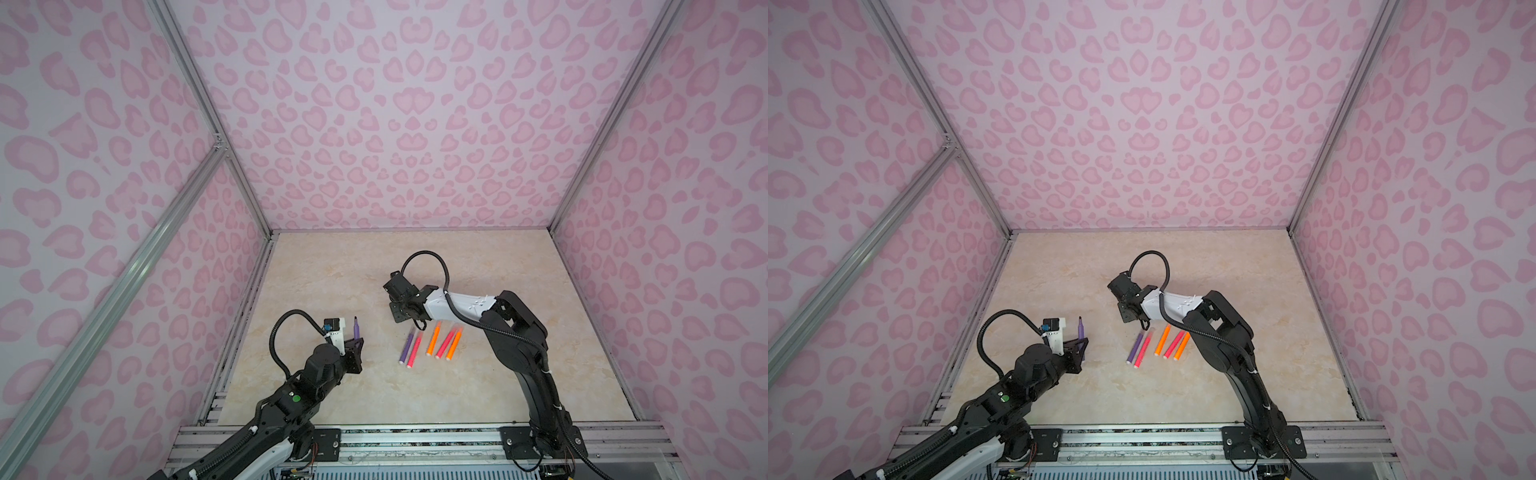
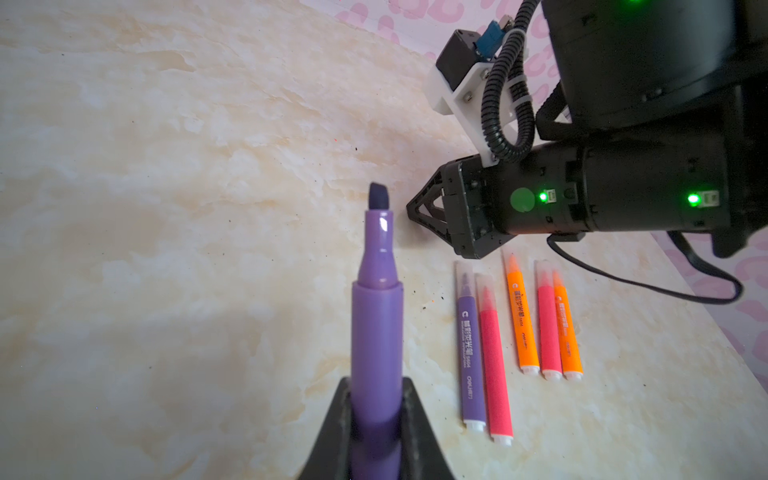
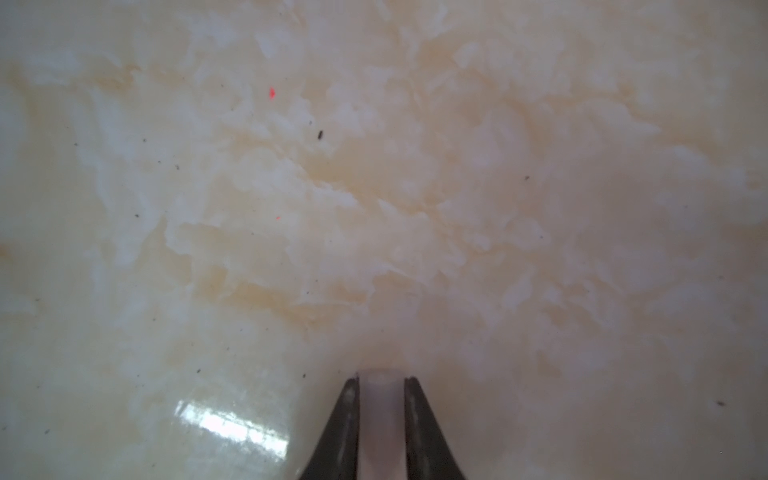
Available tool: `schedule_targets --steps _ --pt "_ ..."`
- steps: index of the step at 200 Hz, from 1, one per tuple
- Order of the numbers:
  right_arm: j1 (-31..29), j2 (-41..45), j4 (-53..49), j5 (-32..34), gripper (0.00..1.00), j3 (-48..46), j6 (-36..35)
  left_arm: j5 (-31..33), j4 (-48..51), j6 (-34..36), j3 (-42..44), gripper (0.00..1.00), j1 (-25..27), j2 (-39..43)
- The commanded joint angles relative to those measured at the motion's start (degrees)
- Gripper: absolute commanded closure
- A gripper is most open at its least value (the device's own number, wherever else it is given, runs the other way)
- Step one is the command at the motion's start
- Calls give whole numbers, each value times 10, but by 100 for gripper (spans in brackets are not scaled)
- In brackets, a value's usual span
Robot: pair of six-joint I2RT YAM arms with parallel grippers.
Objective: Insert the pens into the pen caps
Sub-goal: 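Move the right gripper to a translucent cap on the table and grasp it, then lift the translucent cap with the right gripper toward the left gripper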
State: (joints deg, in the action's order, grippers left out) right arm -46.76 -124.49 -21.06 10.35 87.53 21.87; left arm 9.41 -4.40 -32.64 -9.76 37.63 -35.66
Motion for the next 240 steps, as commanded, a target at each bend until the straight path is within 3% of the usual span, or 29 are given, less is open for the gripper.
schedule_targets --steps 1,41,71,146,197,240 --pt "0 -9 -28 11 83 -3 7 -4 -9 4 -9 97 0 1" --pt "0 19 -2 9 88 -19 23 -40 -27 18 -5 97 0 1" --pt "1 83 49 1 91 -91 52 -88 -55 34 -3 97 6 -4" --pt "-5 391 265 -1 93 -366 184 -127 -125 85 -20 97 112 -57" --pt "-55 567 401 94 98 -522 258 -125 -171 76 -19 97 165 -67" --pt "-119 613 511 164 100 -589 280 -109 -227 37 -6 97 193 -69"
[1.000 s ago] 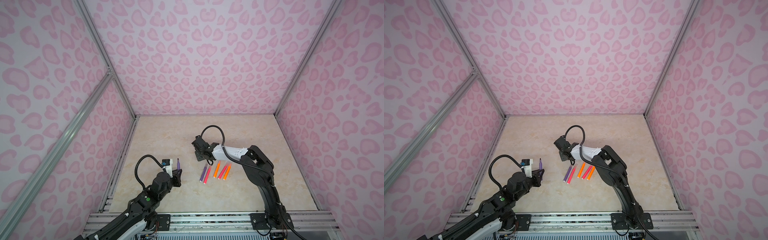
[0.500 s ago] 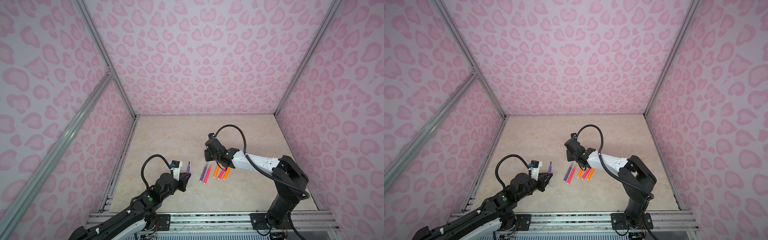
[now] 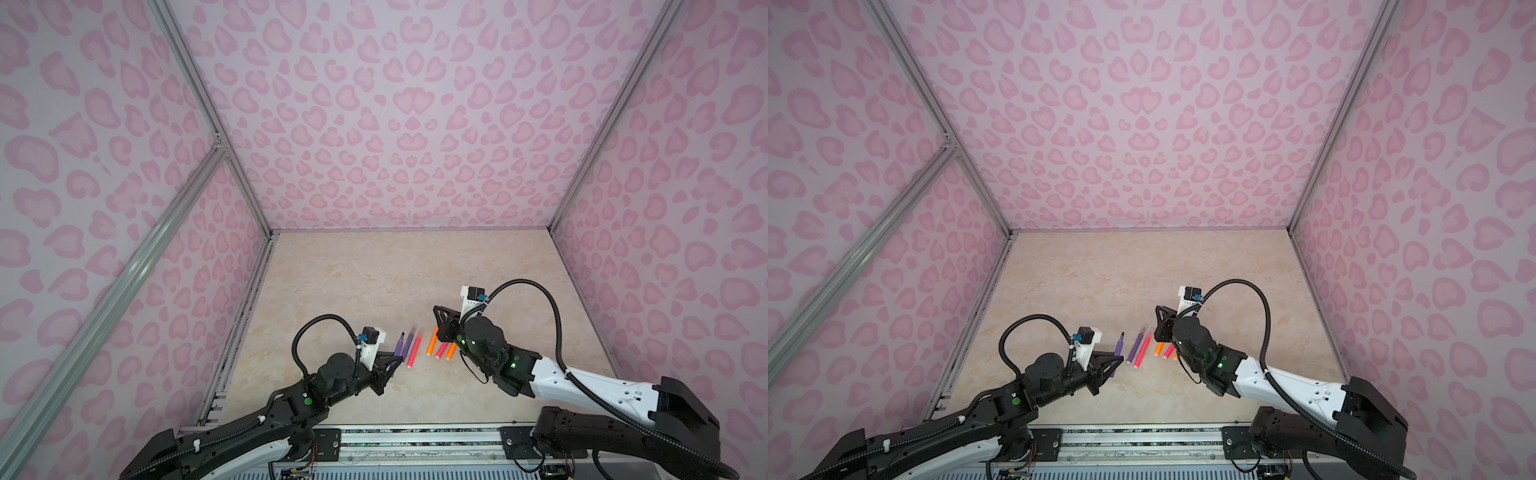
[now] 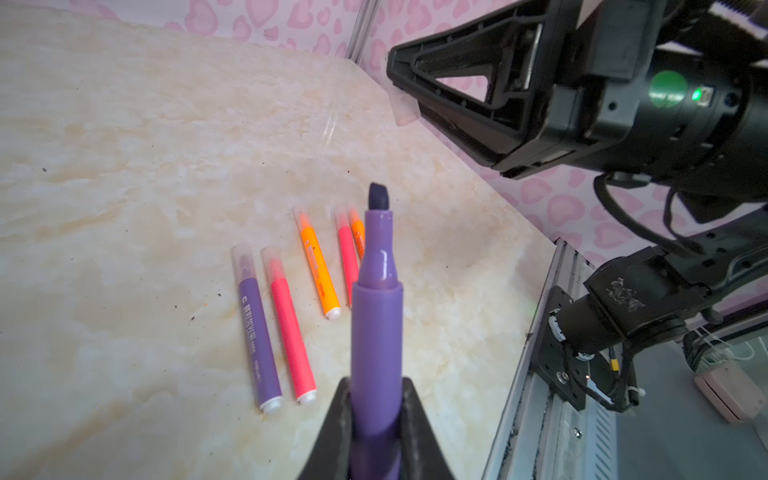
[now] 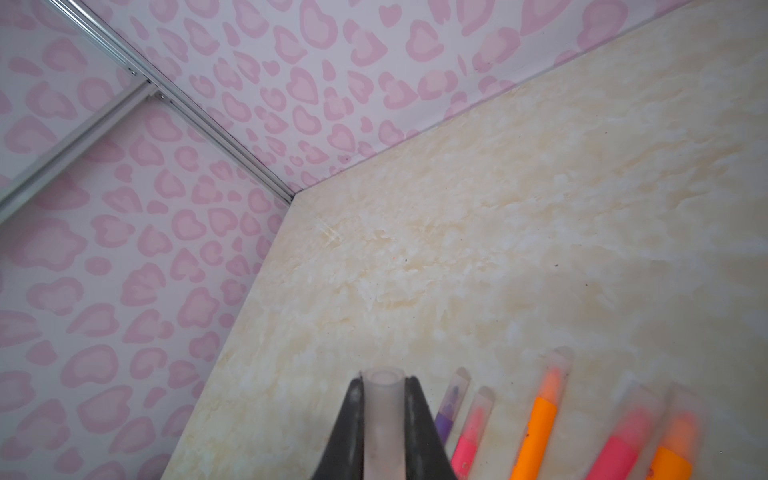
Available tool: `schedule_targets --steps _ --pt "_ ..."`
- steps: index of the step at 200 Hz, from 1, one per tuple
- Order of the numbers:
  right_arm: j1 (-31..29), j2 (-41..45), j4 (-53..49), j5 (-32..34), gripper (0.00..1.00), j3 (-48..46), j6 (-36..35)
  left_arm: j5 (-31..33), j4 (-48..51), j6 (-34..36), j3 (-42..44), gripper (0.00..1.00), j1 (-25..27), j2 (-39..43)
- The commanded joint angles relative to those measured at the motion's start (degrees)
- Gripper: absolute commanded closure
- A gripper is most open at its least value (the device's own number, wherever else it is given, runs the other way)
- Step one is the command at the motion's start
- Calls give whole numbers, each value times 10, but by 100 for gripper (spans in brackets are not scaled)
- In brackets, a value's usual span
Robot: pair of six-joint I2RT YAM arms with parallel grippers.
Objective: Insert the pens into the pen caps
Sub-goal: 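Lift the translucent cap with the right gripper toward the left gripper, then push the held cap down onto the purple marker tip with the right gripper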
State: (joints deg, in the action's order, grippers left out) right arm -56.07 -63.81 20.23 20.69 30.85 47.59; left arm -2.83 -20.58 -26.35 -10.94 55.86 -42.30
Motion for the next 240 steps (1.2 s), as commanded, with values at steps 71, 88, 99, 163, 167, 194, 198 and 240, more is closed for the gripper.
schedule_targets --steps 71,88,99,163,167,194,198,240 --pt "-85 -62 170 82 100 2 23 54 -94 -37 -4 97 56 -38" --pt "-94 -72 184 80 100 6 20 66 -96 -41 -5 97 58 -44" --pt "-99 -74 185 83 100 9 18 74 -96 -45 -3 97 58 -44" --pt "-123 -99 210 84 100 13 21 90 -93 -51 3 97 59 -30" --pt "-124 -101 210 83 100 14 21 90 -93 -51 3 97 59 -30" --pt "-127 -113 213 77 100 22 21 89 -93 -51 3 97 59 -31" --pt "-127 -115 213 77 100 23 21 90 -92 -51 2 97 60 -31" --pt "-132 -120 217 75 100 24 24 96 -89 -51 4 97 60 -26"
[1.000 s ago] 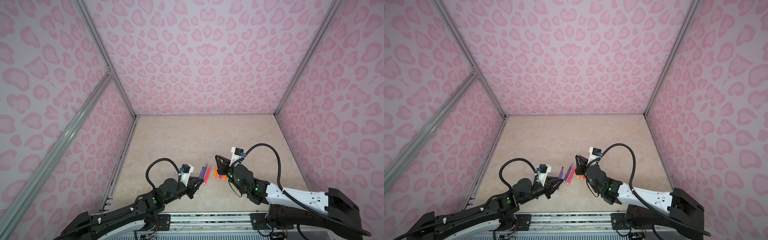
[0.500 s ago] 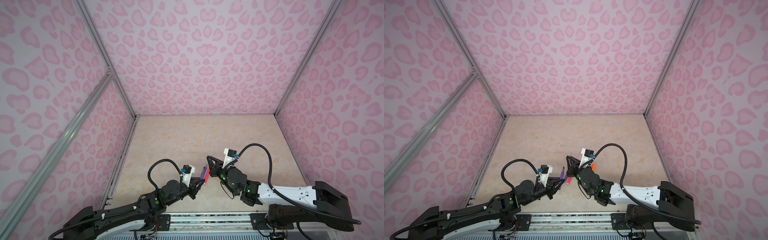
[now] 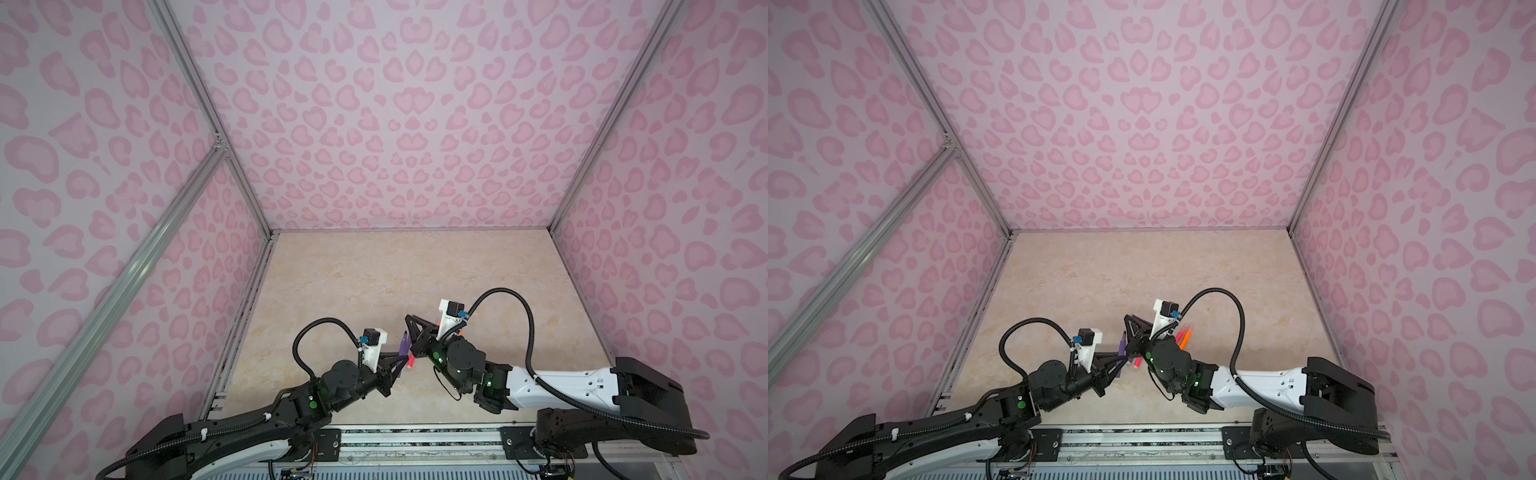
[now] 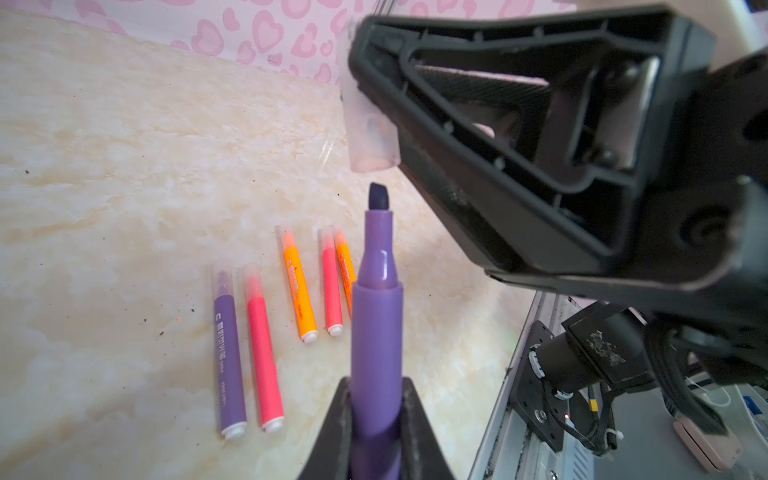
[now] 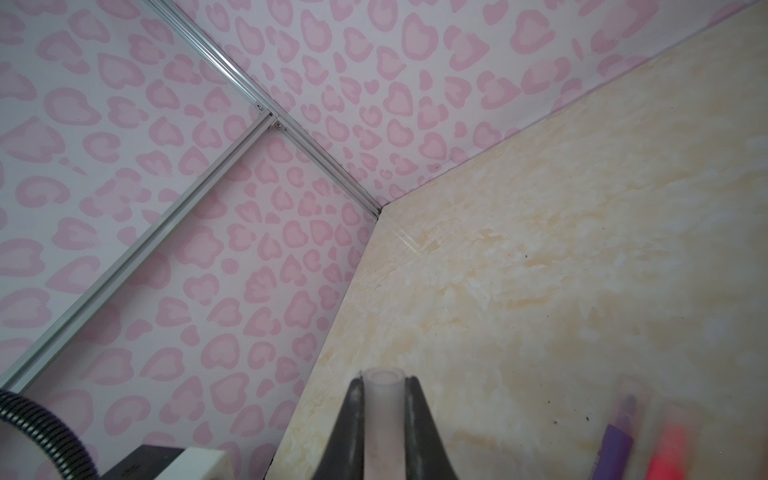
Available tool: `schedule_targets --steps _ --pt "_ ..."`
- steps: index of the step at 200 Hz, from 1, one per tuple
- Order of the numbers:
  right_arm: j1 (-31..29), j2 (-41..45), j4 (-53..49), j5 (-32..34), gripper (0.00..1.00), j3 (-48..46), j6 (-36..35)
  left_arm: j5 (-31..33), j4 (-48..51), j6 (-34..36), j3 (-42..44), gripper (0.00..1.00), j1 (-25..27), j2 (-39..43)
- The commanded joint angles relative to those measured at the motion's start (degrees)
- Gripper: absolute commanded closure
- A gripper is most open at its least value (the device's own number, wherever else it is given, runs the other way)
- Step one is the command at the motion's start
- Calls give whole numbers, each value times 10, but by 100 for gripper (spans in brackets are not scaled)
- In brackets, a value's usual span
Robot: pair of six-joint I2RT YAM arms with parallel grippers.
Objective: Insert the pens into the pen caps
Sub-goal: 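Push the held cap down onto the purple marker tip with the right gripper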
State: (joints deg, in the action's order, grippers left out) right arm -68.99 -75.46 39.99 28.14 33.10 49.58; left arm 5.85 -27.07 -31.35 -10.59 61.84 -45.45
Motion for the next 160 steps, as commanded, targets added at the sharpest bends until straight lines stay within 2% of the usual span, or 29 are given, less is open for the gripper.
schedule_targets --steps 1,131,160 --pt "-3 -4 19 1 100 1 4 10 -24 -1 1 97 0 6" --pt "-35 -30 41 -5 100 -4 0 40 -8 -6 7 97 0 30" --pt "-43 -32 78 -4 100 -27 -11 61 14 -10 -1 97 0 43"
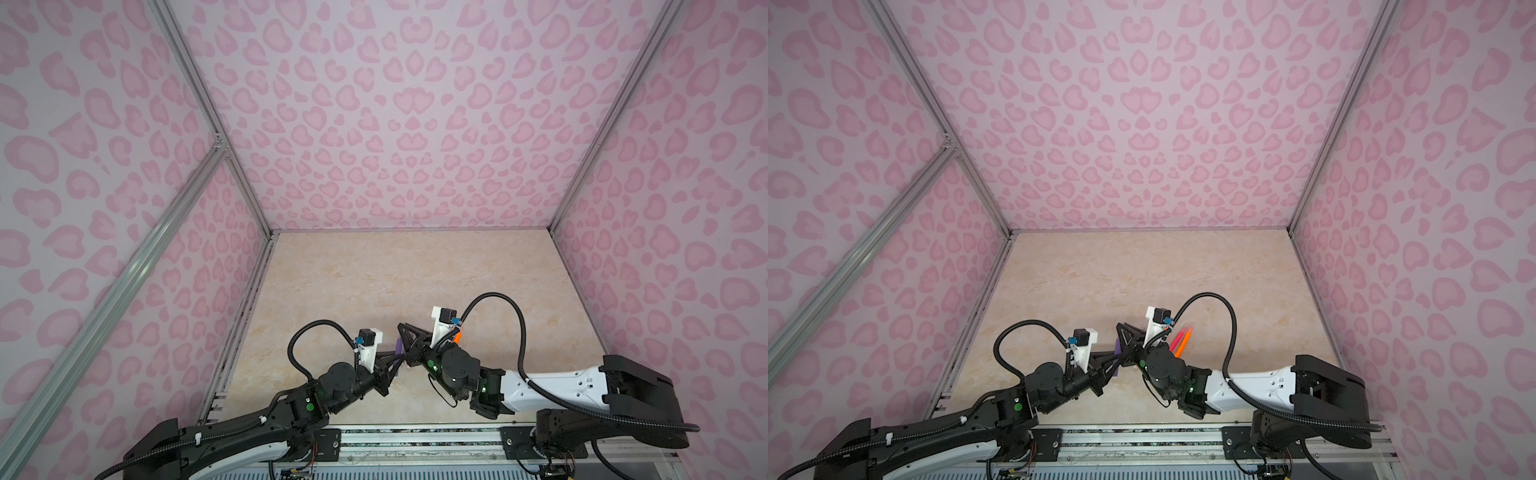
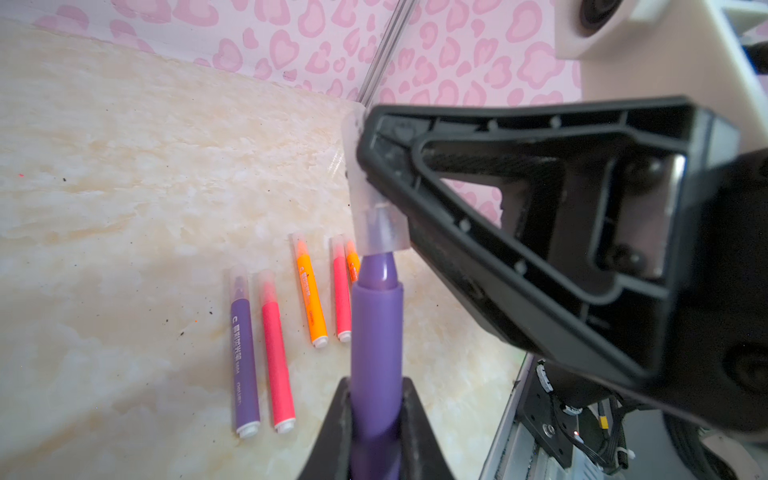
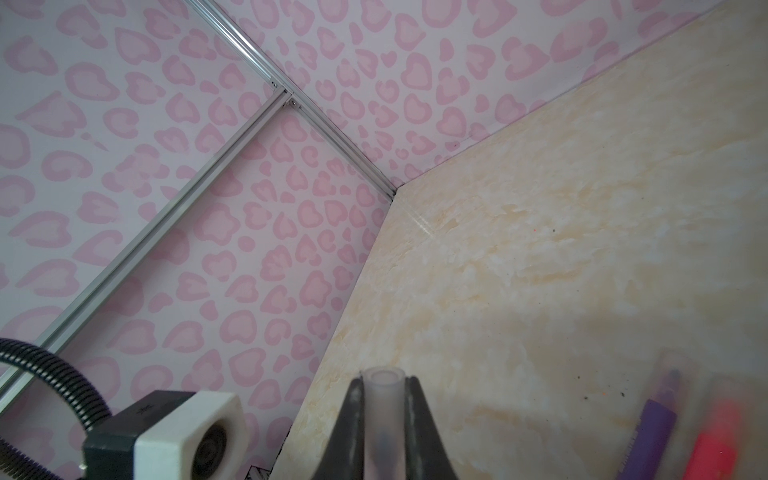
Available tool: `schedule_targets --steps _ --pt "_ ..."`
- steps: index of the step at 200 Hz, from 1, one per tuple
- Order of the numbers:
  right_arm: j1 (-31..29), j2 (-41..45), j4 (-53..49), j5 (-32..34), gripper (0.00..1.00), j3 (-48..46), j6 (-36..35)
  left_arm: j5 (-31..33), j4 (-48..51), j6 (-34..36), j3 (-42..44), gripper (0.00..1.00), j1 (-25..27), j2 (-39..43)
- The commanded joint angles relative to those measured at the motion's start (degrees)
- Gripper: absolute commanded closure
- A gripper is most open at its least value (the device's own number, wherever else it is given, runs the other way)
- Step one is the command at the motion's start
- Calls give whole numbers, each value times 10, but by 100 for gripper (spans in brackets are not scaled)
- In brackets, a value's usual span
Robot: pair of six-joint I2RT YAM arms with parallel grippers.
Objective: Insert the pens into the pen caps
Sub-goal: 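Push the held cap down onto the purple marker tip with the right gripper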
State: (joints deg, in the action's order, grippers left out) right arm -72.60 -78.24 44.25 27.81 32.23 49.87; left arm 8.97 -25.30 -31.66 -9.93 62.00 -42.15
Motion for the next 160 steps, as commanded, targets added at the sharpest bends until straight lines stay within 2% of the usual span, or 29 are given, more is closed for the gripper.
schedule_targets --steps 1,58,101,136,160 --pt "-7 -5 38 -1 100 -19 -14 31 -4 -7 -7 97 -2 11" --pt "-19 -20 126 -29 100 -47 -71 19 10 0 -20 97 -3 32" --pt "-20 -13 192 -86 100 -73 -131 0 20 5 -19 97 -3 65" --pt "-20 2 216 -99 100 -99 -126 24 28 9 -11 97 -3 98" --pt "-19 -12 245 -130 100 -97 -112 11 13 20 -11 97 -3 100"
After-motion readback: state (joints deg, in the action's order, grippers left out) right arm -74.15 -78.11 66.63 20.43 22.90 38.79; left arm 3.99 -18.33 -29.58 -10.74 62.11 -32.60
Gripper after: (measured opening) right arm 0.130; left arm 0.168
